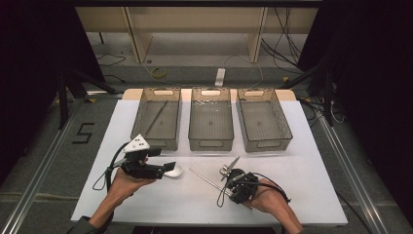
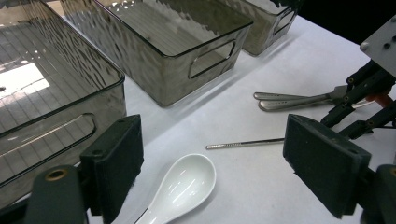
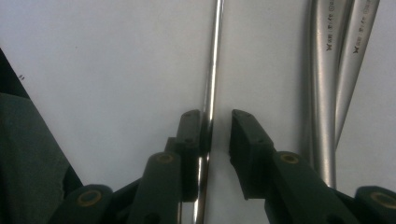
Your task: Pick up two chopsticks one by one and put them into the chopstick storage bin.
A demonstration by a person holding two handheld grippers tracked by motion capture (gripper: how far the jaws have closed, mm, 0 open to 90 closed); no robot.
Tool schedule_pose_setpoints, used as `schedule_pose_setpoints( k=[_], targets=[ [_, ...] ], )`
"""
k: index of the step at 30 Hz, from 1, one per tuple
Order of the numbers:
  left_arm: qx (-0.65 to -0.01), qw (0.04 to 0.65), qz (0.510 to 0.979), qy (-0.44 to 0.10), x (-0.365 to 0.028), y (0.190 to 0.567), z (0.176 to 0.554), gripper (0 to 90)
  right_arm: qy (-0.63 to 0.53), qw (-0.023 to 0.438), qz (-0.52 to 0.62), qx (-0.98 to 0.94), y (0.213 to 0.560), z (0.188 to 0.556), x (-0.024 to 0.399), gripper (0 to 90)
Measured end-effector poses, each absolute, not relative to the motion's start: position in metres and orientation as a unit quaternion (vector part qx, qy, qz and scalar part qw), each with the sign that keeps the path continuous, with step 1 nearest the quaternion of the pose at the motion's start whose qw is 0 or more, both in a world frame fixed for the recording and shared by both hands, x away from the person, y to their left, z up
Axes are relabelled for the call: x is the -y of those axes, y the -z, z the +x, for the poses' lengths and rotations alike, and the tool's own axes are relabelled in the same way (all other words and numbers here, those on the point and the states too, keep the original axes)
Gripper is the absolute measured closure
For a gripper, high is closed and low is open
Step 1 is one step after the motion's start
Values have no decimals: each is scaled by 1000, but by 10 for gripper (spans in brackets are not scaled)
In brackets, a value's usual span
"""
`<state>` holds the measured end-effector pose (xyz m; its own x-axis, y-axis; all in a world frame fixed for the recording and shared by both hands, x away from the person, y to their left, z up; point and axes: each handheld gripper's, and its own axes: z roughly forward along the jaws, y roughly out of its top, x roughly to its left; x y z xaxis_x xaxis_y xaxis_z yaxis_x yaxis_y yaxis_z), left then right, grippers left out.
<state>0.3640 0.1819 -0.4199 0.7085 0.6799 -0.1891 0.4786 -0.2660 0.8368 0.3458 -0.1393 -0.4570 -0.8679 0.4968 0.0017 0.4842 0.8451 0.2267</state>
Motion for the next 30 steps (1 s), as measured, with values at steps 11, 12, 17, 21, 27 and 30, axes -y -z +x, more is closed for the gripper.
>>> schedule_pose_setpoints(
  k=[11, 12, 17, 21, 27, 30],
  targets=[
    [-360, 481, 792, -109, -180, 419, 362, 200, -109, 13, 264, -958, 458, 352, 141, 837],
    [-360, 480, 792, -109, -180, 419, 362, 200, -111, 11, 266, -958, 458, 352, 141, 841],
    [-358, 479, 794, -112, -179, 419, 362, 201, -107, 10, 262, -959, 458, 354, 140, 851],
    [-357, 480, 793, -112, -179, 419, 362, 204, -104, 12, 258, -960, 458, 353, 139, 854],
    [-354, 479, 795, -114, -178, 419, 362, 208, -108, 27, 246, -963, 457, 351, 137, 857],
    [-356, 480, 794, -114, -179, 419, 362, 208, -110, 23, 238, -965, 456, 351, 137, 858]
  ],
)
